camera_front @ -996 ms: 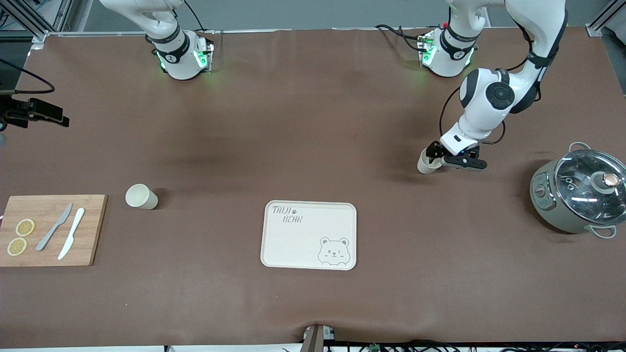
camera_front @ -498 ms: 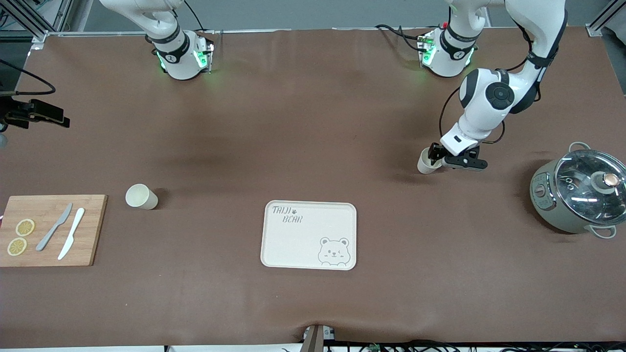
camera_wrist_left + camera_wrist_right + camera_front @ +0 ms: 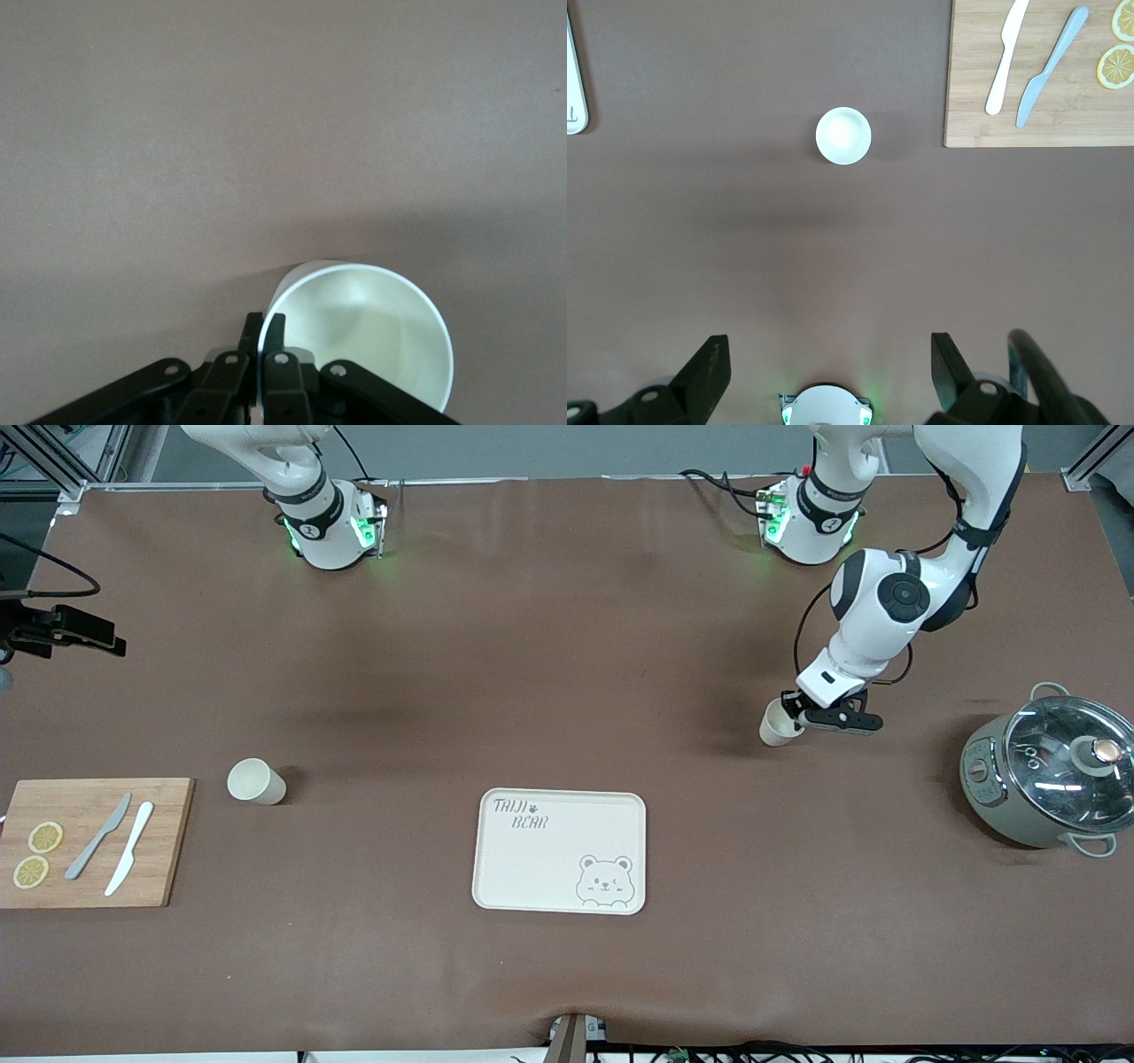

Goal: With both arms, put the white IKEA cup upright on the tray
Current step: 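Lower the left gripper around the white cup and close it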

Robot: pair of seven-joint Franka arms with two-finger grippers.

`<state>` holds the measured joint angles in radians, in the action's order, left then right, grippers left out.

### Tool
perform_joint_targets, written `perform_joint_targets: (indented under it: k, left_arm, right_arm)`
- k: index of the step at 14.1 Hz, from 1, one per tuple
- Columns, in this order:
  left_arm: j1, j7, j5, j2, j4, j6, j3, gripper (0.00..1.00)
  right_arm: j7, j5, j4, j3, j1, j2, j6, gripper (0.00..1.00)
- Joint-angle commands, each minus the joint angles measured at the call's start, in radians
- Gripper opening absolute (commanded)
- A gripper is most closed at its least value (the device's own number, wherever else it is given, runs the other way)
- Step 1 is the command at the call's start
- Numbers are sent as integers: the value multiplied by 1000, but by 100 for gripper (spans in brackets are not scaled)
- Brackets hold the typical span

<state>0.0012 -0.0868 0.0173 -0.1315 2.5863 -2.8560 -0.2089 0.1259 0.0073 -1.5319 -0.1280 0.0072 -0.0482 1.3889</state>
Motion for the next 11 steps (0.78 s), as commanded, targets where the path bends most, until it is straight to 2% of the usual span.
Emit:
perform_joint_targets:
  k: [1,6,9,11]
  left_arm:
    - [5,-33,18,13,6,-6,-7,0]
    - [5,-31,18,6,-38,3,-7,0]
    - [-3,-40,18,-22,-127,72,-10,0]
    - [-19,-79,15,-39,-211,162,-21,0]
  right_arm:
    - [-11,0,16,13,-19,-5,-8,100]
    - [-8,-7,33,13,-10,-19,-7,100]
    - [-5,-12,35,13,-21,-48,-5,100]
    - [-3,-6,33,13,-23,-51,-5,100]
